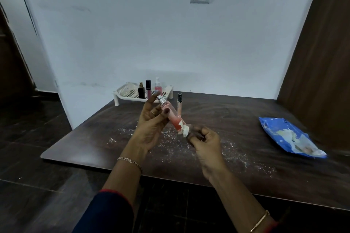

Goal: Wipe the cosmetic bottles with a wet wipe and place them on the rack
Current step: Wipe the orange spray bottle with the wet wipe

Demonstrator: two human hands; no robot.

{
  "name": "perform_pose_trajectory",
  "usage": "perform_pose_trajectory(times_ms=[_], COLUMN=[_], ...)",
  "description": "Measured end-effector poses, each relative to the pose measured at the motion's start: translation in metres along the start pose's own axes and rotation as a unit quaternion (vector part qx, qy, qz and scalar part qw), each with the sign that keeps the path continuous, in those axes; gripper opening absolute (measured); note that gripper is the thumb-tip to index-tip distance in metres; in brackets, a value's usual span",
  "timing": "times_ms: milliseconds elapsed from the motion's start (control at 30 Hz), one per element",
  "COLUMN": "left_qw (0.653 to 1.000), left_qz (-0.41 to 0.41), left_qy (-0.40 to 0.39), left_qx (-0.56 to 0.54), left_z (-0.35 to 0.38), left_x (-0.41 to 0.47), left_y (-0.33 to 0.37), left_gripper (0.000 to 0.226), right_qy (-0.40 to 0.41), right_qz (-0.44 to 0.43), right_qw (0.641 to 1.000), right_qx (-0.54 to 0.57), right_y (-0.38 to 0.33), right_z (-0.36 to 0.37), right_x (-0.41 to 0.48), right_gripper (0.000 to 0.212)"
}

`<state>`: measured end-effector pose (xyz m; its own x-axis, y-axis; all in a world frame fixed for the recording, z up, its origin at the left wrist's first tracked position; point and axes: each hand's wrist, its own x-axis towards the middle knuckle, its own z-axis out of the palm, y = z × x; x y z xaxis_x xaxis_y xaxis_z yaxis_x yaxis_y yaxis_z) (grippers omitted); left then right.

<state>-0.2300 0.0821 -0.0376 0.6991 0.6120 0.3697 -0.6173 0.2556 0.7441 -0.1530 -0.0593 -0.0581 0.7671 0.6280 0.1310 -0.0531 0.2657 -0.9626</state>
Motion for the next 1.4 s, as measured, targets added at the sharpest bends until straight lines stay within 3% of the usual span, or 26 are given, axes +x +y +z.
perform_pose_trajectory(times_ms=[167, 333, 467, 600, 733, 867, 1033, 1233, 1400], left_qw=[0.999, 0.998, 0.999, 0.999, 0.998, 0.996, 0.996, 0.996, 0.995], left_qz=[-0.029, -0.046, -0.045, -0.035, -0.033, -0.046, -0.047, -0.049, -0.055], left_qy=[0.018, 0.015, 0.002, 0.021, 0.044, 0.064, 0.079, 0.074, 0.088], left_qx=[-0.029, -0.031, -0.002, -0.027, -0.039, -0.030, -0.015, -0.015, 0.009], left_z=[-0.001, 0.001, 0.007, 0.005, -0.005, -0.010, -0.030, -0.045, -0.048], left_x=[-0.005, -0.008, -0.008, -0.007, -0.005, -0.002, 0.004, 0.008, 0.013], left_y=[0.007, 0.007, 0.007, 0.004, 0.000, 0.000, 0.013, 0.026, 0.026], left_gripper=[0.057, 0.057, 0.054, 0.052, 0.051, 0.035, 0.036, 0.039, 0.047], right_qy=[0.045, -0.006, -0.060, -0.062, -0.078, -0.096, -0.129, -0.103, -0.130], right_qz=[-0.016, -0.126, -0.265, -0.337, -0.340, -0.353, -0.313, -0.310, -0.388], right_qw=[0.999, 0.982, 0.906, 0.846, 0.826, 0.805, 0.804, 0.824, 0.775], right_qx=[0.001, -0.142, -0.325, -0.408, -0.442, -0.466, -0.489, -0.464, -0.481], right_y=[-0.020, -0.042, -0.047, -0.041, -0.021, -0.011, -0.012, -0.019, -0.019], right_z=[-0.003, 0.014, 0.029, 0.022, 0.007, -0.005, -0.002, 0.039, 0.074], right_x=[0.015, 0.029, 0.035, 0.029, 0.023, 0.024, 0.030, 0.044, 0.064], right_gripper=[0.021, 0.021, 0.015, 0.019, 0.020, 0.023, 0.023, 0.024, 0.020])
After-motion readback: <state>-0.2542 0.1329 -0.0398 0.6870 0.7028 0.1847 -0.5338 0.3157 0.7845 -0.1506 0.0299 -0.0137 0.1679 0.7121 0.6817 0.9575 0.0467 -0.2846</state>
